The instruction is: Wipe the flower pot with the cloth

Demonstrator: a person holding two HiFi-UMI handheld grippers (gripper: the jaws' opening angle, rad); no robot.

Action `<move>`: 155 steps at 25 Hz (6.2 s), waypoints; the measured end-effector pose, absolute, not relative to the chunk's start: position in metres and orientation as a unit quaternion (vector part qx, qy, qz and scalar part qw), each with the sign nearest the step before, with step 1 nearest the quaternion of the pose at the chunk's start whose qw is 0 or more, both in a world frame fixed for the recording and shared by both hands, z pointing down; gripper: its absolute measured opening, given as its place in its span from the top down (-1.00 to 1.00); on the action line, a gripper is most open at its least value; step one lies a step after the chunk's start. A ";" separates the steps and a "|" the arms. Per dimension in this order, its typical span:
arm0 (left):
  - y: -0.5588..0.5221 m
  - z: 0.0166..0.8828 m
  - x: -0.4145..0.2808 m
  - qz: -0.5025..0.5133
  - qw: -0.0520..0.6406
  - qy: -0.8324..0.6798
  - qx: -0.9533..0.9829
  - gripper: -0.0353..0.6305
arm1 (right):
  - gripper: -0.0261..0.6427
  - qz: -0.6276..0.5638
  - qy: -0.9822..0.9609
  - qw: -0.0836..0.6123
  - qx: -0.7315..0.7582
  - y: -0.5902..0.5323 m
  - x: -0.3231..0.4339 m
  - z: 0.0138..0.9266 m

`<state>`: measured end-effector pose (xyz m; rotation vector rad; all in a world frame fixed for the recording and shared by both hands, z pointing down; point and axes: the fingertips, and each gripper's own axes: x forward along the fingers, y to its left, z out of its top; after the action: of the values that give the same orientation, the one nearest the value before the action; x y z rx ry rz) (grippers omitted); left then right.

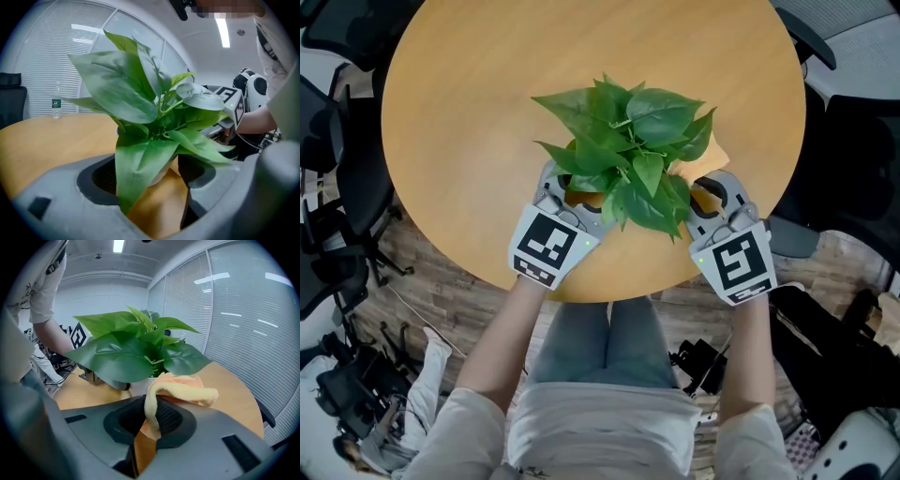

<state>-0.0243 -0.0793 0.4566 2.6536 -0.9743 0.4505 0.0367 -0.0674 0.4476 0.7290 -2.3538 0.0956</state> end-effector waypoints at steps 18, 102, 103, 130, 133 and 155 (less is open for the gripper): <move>-0.085 0.458 -0.003 0.159 0.161 -0.447 0.866 -0.29 | 0.79 0.037 -0.906 0.329 0.262 -0.058 0.047 0.458; -0.103 0.442 0.014 0.130 0.121 -0.357 0.917 -0.53 | 0.79 0.046 -0.894 0.330 0.301 -0.061 0.049 0.460; -0.100 0.443 0.013 0.134 0.118 -0.348 0.920 -0.53 | 0.79 0.047 -0.894 0.328 0.301 -0.060 0.049 0.460; -0.099 0.439 0.005 0.121 0.064 -0.097 0.986 -0.53 | 0.79 0.051 -0.894 0.327 0.302 -0.061 0.052 0.462; -0.102 0.436 0.006 0.105 0.084 -0.105 0.985 -0.52 | 0.79 0.051 -0.894 0.325 0.303 -0.061 0.051 0.462; -0.098 0.441 0.010 0.120 0.072 -0.188 0.972 -0.45 | 0.79 0.029 -0.884 0.329 0.331 -0.091 0.068 0.451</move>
<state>0.0102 -0.0981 0.4409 2.9221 -0.5651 0.3602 0.0677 -0.0912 0.4515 0.8670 -2.3132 0.0768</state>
